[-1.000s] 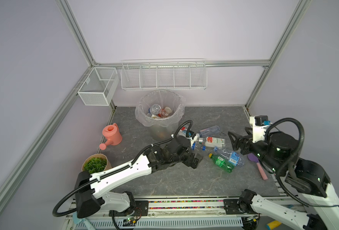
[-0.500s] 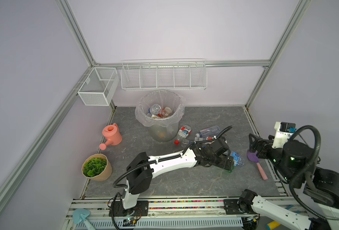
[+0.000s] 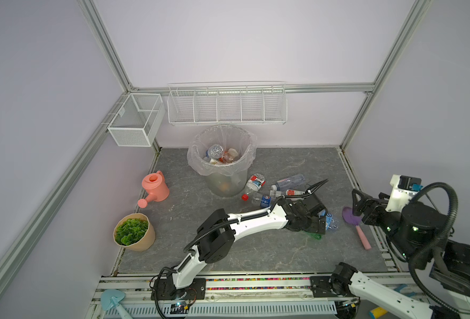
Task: Throw the plastic bottles in the bin
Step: 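Reach the left gripper to the green yellow-cap bottle while the right arm withdraws, then close the left gripper on the green yellow-cap bottle and lift it, then carry the green bottle over the bin with the left gripper and release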
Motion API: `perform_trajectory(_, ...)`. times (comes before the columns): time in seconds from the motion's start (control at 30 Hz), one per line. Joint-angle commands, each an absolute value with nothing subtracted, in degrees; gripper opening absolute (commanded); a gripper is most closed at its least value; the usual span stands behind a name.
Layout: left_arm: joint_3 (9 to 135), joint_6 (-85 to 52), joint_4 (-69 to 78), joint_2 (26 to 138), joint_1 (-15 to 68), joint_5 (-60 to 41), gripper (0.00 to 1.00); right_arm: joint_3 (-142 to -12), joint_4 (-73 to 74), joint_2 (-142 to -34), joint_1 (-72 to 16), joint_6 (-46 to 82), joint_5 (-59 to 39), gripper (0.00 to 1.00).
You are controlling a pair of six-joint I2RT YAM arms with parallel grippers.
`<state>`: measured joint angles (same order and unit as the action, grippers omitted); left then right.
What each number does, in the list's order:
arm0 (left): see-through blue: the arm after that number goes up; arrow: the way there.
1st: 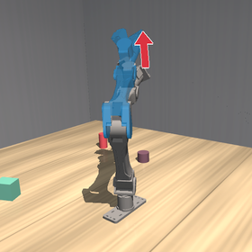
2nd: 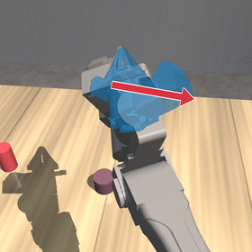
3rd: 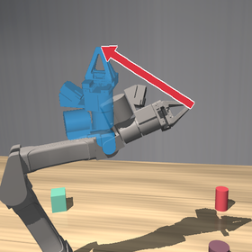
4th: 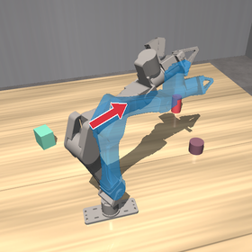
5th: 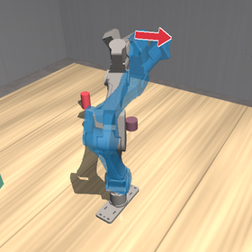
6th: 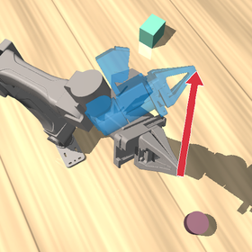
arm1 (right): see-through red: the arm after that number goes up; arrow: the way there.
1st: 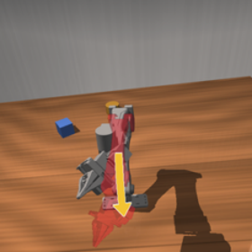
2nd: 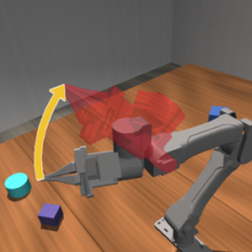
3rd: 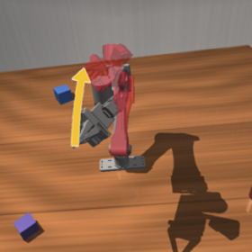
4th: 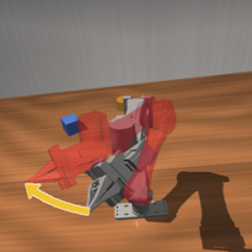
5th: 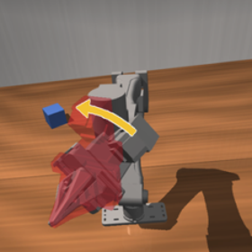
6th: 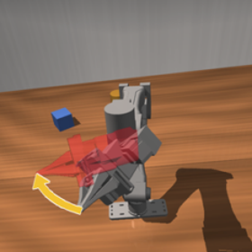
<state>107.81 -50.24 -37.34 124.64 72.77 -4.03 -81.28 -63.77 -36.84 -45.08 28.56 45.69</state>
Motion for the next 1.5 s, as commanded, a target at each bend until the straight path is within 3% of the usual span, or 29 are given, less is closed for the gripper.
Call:
perform_trajectory(0.0,109.57,-53.05,-39.38,125.93,72.95,-3.83,0.99,-80.12,-64.31,-36.13,-44.95,29.64,47.15,0.88)
perform_trajectory(0.5,123.58,-63.35,-47.73,137.05,72.97,-2.29,0.99,-79.01,-64.68,-33.90,-44.96,30.68,47.35,0.88)
perform_trajectory(1.2,109.69,-65.87,-46.85,131.21,70.05,4.24,0.91,-75.89,-66.06,-31.42,-45.00,32.22,45.91,0.88)
perform_trajectory(1.37,108.97,-64.19,-47.63,130.62,70.20,4.14,0.79,-74.53,-64.89,-31.50,-45.02,32.91,44.75,0.88)
perform_trajectory(1.47,106.40,-63.47,-46.77,130.34,70.44,3.18,0.55,-74.66,-64.86,-31.55,-45.00,32.96,44.74,0.88)
